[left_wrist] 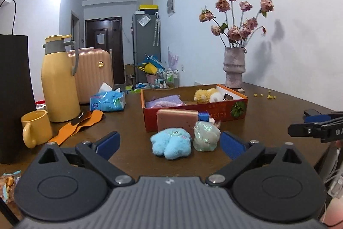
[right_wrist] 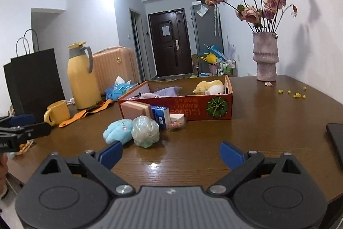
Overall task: Organize soft objects
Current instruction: 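Close both grippers together on the clear plastic bag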
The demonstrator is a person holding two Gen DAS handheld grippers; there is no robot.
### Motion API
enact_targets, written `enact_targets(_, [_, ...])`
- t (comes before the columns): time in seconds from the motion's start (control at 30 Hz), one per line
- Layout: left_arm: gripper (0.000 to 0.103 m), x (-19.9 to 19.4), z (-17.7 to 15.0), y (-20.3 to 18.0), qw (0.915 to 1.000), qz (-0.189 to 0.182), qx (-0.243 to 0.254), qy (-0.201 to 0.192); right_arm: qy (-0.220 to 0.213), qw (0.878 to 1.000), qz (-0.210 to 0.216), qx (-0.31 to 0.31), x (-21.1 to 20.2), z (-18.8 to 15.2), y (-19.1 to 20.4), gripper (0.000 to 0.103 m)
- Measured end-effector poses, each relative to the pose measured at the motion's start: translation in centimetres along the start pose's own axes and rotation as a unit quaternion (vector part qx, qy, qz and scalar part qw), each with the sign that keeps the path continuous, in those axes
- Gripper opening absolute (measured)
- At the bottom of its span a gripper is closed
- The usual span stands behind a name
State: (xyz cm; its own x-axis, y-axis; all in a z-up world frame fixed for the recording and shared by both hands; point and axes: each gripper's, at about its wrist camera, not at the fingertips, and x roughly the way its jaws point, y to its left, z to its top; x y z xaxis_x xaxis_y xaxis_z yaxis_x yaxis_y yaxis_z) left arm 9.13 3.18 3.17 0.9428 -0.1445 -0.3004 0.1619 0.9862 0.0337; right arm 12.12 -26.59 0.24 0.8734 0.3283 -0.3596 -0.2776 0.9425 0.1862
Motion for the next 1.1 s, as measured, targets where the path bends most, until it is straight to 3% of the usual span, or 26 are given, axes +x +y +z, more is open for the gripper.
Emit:
enact_targets(0.1, [0.102,1.5,-0.1,0.5,0.9997,-0.005,-0.018,0.016,-0.007,1.000,0.010,0.006,0.4,0.1,0.2,0.096])
enact_targets(0.37, [0.100,7.5,-0.9,1.9,0.9957,0.007,-0.054,0.075,0.031,0.999,0.039,0.003,6.3,1.1,1.3,0.087])
enact_targets(0.47, [0.094,9.2,-0.4,2.0,0.9951,-0.008,-0.060,0.078,0.038,0.998,0.048,0.003,9.1,2.0,1.8,0.083])
enact_targets(0.53, [0.080,10.4,-0.2,1.6,0.9948,-0.024,-0.055,0.082,0.041,0.998,0.051,0.003,10.9,2.6,1.9,0.076])
enact_targets(0.73, [0.058,14.3,0.0,-0.4,0.9900,-0.088,-0.053,0.096,0.062,0.996,0.064,0.030,15.0,3.3,0.6,0.067])
enact_targets(0.8, [0.049,15.9,0.1,-0.8,0.9875,-0.105,-0.059,0.102,0.072,0.993,0.080,0.055,16.2,3.1,-0.1,0.057])
enact_targets(1.03, [0.013,20.3,-0.3,-0.9,0.9727,-0.144,-0.113,0.143,0.115,0.966,0.134,0.187,21.1,1.9,-4.0,0.044])
enact_targets(1.1, [0.007,20.6,-0.5,-0.8,0.9703,-0.145,-0.123,0.149,0.122,0.958,0.154,0.208,22.0,1.6,-4.4,0.023])
